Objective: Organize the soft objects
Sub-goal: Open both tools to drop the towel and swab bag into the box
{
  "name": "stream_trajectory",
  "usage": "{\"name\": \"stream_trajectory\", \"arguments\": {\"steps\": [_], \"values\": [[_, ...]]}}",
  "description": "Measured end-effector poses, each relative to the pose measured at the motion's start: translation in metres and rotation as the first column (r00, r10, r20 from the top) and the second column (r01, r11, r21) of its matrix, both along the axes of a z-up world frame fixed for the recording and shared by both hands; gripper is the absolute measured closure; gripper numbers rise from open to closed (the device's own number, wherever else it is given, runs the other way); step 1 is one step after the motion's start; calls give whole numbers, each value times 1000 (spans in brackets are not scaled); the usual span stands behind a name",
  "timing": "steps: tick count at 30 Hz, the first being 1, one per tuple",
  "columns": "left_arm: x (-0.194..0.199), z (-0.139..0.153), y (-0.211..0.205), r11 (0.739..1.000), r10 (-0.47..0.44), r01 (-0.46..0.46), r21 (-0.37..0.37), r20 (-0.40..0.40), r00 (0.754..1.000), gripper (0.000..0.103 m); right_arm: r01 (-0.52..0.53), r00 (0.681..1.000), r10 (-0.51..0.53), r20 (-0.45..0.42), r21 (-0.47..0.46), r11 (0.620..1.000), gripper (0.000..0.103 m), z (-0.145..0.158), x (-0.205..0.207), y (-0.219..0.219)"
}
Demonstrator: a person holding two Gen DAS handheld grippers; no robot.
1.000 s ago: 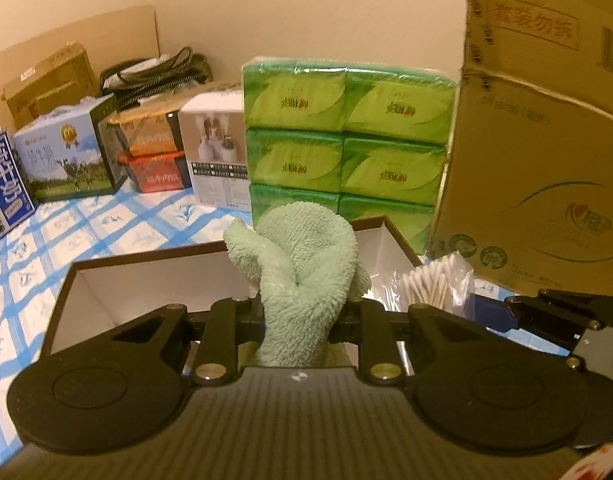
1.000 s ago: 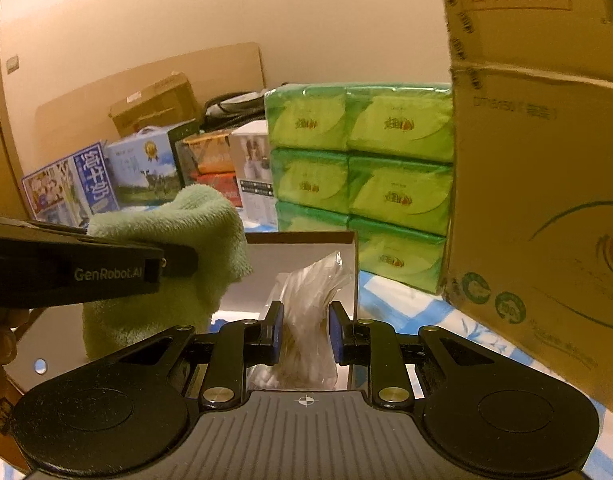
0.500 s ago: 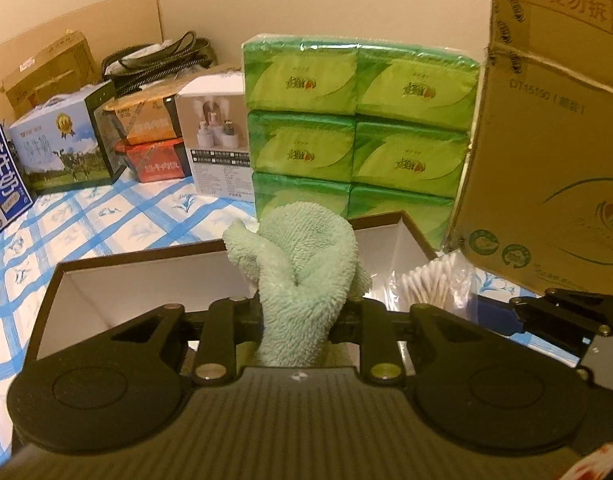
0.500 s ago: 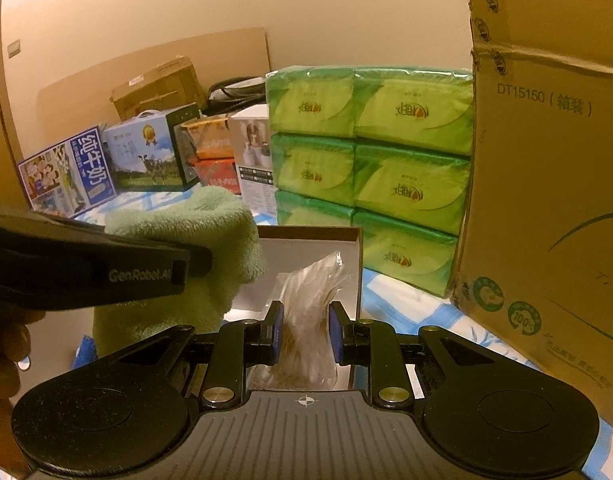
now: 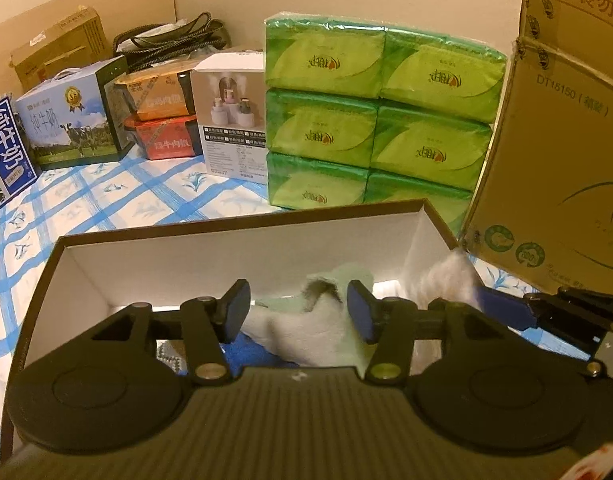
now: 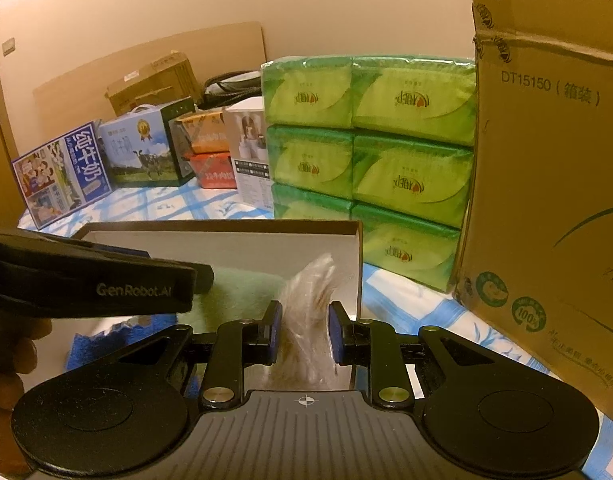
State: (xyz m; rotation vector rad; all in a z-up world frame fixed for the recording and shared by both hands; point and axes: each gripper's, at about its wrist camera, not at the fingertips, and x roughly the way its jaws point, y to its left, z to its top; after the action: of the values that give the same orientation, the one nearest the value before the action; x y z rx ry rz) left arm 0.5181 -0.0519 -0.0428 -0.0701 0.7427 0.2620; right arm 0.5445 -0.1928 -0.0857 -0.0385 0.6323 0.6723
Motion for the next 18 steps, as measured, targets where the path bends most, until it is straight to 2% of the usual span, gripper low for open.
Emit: {"name": "stream_trajectory", "arguments": {"steps": [6,18], "values": [[-1,0,1,1000,2,-2,2,-2,1000,49,2,1000,-2,-11,-13,1000,78,-4,2,3],[-8,1,5,1000,1,-1,-15,-8,1000,46,1,1000,-1,-18,4,1000,63,0,-6,-2]]}}
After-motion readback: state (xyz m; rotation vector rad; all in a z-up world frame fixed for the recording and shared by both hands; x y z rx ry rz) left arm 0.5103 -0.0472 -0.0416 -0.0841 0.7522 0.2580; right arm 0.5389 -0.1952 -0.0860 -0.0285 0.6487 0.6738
